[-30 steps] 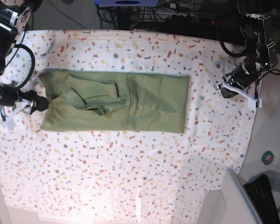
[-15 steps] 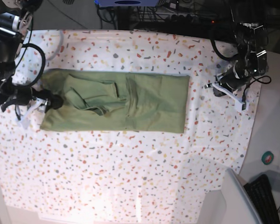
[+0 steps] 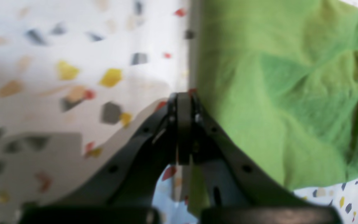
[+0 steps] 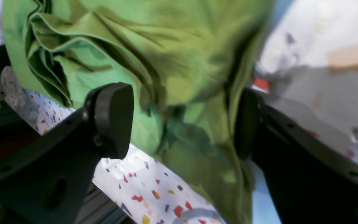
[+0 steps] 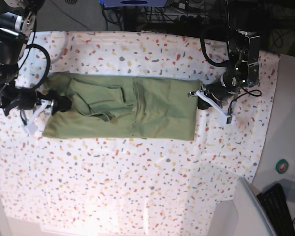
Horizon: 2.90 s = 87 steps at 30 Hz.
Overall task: Layout the t-shirt on the table in an organized manner, then fold the t-shirt properly
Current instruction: 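Grasp the folded end of the green strip with the right gripper, then lift the held end with the right gripper and fold it toward the left gripper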
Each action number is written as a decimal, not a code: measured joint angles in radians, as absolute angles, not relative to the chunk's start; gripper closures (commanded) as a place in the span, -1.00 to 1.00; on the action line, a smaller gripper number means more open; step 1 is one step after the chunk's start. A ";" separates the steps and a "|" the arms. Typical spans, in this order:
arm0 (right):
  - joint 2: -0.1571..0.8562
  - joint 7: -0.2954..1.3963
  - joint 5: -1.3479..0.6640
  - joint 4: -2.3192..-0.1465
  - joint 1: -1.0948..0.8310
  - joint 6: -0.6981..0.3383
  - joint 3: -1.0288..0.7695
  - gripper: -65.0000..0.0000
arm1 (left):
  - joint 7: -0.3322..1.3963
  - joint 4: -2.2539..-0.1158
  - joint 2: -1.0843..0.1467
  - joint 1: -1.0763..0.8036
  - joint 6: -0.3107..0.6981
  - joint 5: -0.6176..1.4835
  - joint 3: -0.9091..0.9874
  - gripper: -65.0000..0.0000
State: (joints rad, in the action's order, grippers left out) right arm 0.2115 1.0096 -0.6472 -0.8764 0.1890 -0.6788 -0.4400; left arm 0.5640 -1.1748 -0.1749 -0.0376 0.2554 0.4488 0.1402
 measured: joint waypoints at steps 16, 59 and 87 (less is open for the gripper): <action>0.212 0.978 -0.648 -0.781 0.220 -0.682 -0.441 0.13 | 0.534 -1.128 -0.183 -0.018 0.266 0.469 0.137 1.00; 0.162 0.927 -0.627 -1.489 0.033 -0.142 -0.110 1.00 | 0.544 -1.108 -0.103 0.037 0.255 0.453 0.030 1.00; 0.167 0.797 -0.648 -1.588 0.154 0.296 0.643 1.00 | 0.543 -1.116 -0.136 0.014 0.266 0.472 0.030 1.00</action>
State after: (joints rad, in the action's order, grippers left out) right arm 0.1669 0.7971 -0.6479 -1.5875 0.1535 0.2958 0.6426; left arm 0.5430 -1.1164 -0.1364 0.0139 0.2665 0.4717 0.0299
